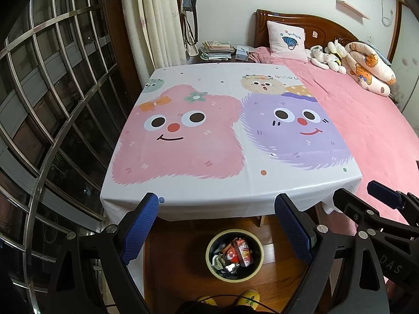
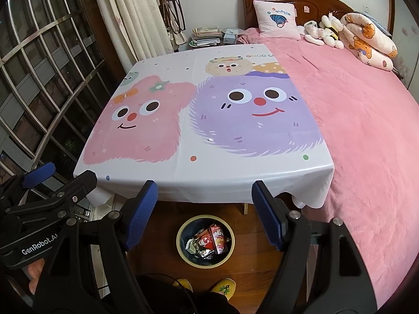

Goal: Collect trash

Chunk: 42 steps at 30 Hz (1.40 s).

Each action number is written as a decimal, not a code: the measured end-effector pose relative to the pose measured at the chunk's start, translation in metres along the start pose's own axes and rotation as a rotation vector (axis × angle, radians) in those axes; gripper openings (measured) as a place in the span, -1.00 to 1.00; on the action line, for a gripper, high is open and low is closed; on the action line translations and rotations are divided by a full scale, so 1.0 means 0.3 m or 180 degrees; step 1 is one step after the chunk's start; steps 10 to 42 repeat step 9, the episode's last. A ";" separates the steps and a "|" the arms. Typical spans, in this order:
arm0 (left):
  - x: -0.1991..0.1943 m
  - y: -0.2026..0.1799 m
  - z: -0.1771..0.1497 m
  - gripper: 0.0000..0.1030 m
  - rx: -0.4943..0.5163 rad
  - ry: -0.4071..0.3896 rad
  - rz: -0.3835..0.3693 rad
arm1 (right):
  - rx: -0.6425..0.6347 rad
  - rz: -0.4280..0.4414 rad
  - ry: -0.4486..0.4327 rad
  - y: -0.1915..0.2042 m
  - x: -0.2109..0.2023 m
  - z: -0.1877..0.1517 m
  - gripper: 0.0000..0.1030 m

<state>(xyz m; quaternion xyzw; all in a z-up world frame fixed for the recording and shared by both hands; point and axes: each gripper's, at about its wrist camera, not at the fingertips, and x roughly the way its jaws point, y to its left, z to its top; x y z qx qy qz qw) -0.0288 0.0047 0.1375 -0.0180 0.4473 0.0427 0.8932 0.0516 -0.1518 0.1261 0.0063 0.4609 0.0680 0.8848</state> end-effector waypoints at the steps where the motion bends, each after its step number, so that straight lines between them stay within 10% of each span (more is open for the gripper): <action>1: 0.002 -0.001 0.000 0.77 -0.0001 0.0004 -0.0003 | 0.0001 -0.0001 -0.0003 0.006 -0.001 0.001 0.40; 42: -0.002 0.006 -0.010 0.77 0.0025 0.0010 -0.0020 | 0.0010 -0.0014 0.0009 0.012 -0.010 -0.011 0.40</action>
